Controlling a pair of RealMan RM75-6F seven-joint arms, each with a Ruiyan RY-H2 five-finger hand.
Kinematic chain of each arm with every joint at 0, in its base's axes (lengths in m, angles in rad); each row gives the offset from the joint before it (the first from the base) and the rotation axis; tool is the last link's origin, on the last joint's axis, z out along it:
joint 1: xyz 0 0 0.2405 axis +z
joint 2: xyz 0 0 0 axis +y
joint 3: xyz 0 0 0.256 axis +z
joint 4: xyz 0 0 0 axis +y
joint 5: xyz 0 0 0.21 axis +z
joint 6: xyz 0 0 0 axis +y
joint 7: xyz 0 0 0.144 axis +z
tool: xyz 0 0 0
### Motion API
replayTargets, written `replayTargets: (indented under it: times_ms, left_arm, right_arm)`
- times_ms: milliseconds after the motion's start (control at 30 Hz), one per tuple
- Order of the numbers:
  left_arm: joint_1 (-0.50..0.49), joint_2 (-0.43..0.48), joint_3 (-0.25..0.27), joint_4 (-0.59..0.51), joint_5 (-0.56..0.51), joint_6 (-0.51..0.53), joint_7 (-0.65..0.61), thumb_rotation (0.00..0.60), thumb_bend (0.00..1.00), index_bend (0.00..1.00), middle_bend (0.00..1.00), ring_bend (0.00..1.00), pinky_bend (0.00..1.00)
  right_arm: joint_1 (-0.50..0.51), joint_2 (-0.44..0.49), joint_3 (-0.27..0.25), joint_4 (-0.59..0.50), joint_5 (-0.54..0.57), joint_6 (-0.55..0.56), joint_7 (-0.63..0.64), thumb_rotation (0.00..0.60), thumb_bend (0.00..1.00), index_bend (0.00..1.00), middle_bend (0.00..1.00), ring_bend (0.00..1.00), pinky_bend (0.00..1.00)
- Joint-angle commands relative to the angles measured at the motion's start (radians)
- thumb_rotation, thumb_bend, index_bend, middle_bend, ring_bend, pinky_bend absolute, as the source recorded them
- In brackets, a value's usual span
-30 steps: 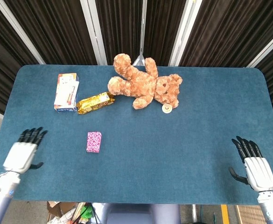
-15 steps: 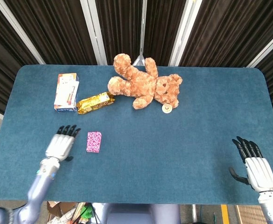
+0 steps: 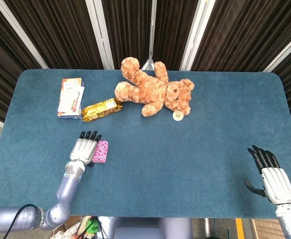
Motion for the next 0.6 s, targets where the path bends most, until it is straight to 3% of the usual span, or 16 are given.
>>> replayTargets:
  times_ms: [33,367,600]
  left_arm:
    - [-0.025,-0.022,0.003,0.020,-0.027,0.006,0.011,0.600,0.27,0.14,0.00,0.00,0.00]
    - [-0.071,-0.056,0.015,0.070,-0.082,0.015,0.004,0.600,0.28,0.17,0.00,0.00,0.00]
    - [-0.086,-0.067,0.031,0.083,-0.076,0.020,-0.020,0.600,0.46,0.50,0.00,0.00,0.00]
  right_arm:
    - [0.000,0.001,0.000,0.000,-0.001,-0.001,0.003,0.600,0.36,0.00,0.00,0.00,0.05]
    - [0.000,0.002,-0.001,-0.002,0.000,-0.001,0.007,0.600,0.36,0.00,0.00,0.00,0.05]
    - [0.000,0.003,-0.001,-0.004,0.001,-0.002,0.006,0.600,0.36,0.00,0.00,0.00,0.05]
